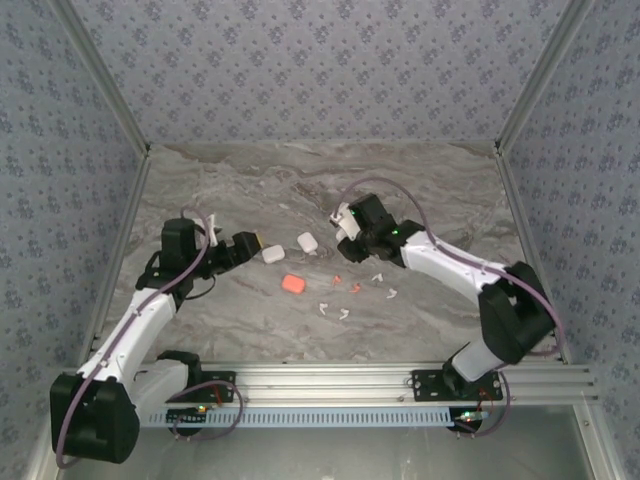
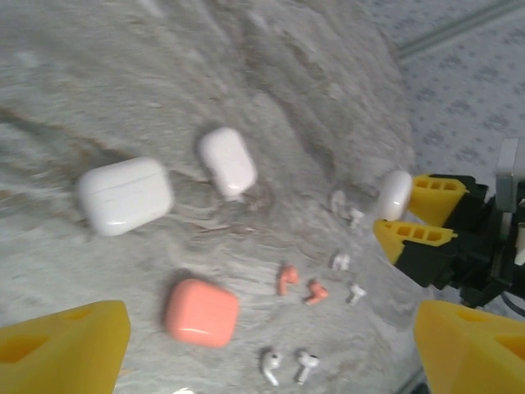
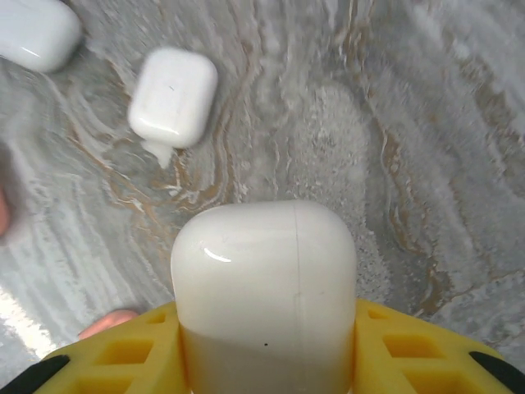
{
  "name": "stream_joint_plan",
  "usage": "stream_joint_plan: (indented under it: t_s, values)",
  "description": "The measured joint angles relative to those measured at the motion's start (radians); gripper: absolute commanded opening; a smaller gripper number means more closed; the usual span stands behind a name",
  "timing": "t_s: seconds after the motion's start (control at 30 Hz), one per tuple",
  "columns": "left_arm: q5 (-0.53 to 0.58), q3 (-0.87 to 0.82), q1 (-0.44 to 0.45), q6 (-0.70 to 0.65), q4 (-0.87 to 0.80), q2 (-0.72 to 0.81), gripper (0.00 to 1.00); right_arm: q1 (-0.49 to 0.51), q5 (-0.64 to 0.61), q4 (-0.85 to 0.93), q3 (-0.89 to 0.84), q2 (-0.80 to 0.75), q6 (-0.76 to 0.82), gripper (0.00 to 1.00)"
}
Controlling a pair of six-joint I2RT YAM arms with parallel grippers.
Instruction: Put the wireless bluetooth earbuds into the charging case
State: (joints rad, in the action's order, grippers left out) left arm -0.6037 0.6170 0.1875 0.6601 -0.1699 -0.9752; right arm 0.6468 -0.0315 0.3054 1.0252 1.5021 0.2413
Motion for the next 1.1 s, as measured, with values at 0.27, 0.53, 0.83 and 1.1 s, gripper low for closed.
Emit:
stream_joint_plan:
  t_s: [0.27, 0.53, 0.83, 1.1]
  values:
    - [-0.105, 0.105, 0.166, 0.001, 0.077, -0.094, 0.78, 0.013, 0.098, -0.14, -0.129, -0.205, 0.124, 0.33]
    - [-0.136, 0.162, 0.296, 0.015, 0.153, -0.2, 0.74, 0.049, 0.145, -0.185, -0.159, -0.298, 0.197, 0.33]
    - [-0.14, 0.236, 0.401, 0.025, 0.218, -0.304, 0.64, 0.079, 0.153, -0.196, -0.17, -0.311, 0.227, 0.33]
    - [-0.129, 0.274, 0.435, 0.045, 0.257, -0.369, 0.52, 0.092, 0.153, -0.198, -0.17, -0.311, 0.243, 0.34]
